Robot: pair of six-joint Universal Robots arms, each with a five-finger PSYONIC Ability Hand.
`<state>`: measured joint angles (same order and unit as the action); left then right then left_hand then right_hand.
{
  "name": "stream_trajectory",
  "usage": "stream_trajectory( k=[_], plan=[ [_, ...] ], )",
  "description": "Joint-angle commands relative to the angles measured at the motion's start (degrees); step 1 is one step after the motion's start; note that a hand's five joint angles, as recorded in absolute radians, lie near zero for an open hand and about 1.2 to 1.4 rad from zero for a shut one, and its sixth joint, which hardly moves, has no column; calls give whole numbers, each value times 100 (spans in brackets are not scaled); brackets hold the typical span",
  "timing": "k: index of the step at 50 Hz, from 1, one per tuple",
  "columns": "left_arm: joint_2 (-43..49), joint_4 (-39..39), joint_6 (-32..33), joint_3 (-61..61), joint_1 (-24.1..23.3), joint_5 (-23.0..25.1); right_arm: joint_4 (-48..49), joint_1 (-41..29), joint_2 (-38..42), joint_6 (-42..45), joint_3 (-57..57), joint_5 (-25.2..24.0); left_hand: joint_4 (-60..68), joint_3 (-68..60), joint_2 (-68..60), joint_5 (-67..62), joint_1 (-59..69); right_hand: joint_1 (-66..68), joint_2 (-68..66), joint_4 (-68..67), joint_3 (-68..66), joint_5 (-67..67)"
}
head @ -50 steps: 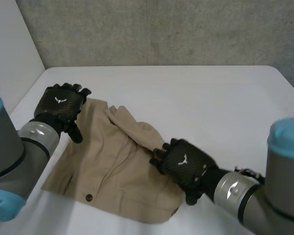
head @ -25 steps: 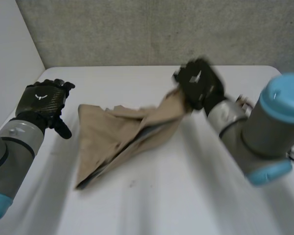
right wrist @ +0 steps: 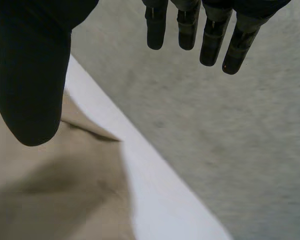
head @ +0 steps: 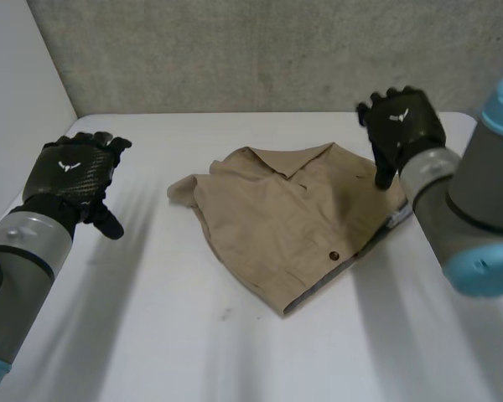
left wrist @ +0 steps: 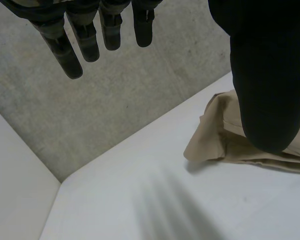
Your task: Fold the shorts.
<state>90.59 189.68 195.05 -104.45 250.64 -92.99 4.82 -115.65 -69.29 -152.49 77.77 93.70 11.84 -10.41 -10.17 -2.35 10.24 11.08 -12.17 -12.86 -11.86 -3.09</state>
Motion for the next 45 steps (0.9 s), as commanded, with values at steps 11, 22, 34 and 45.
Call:
stream_trajectory(
  k=[11, 22, 34, 45],
  plan=[
    [1935, 456, 59, 1541, -120, 932, -589, -897, -138, -2681, 1548, -897, 73, -216, -240, -22, 233, 1, 108, 177, 77, 200],
    [3473, 438, 200, 2833, -112, 1143, 221, -1223, 715, -2734, 1381, -792, 174, -317, -341, -123, 334, 960, -850, -781, -881, -758],
    [3993, 491, 385, 3317, -103, 1143, 256, -1434, 1357, -2716, 1003, -651, 476, -620, -643, -425, 637, 2252, -2143, -2073, -2174, -2050],
    [3905, 473, 385, 3037, -76, 1082, 625, -1381, 637, -2655, 1108, -238, 426, -569, -593, -375, 586, 6892, -6783, -6714, -6814, -6691]
  ],
)
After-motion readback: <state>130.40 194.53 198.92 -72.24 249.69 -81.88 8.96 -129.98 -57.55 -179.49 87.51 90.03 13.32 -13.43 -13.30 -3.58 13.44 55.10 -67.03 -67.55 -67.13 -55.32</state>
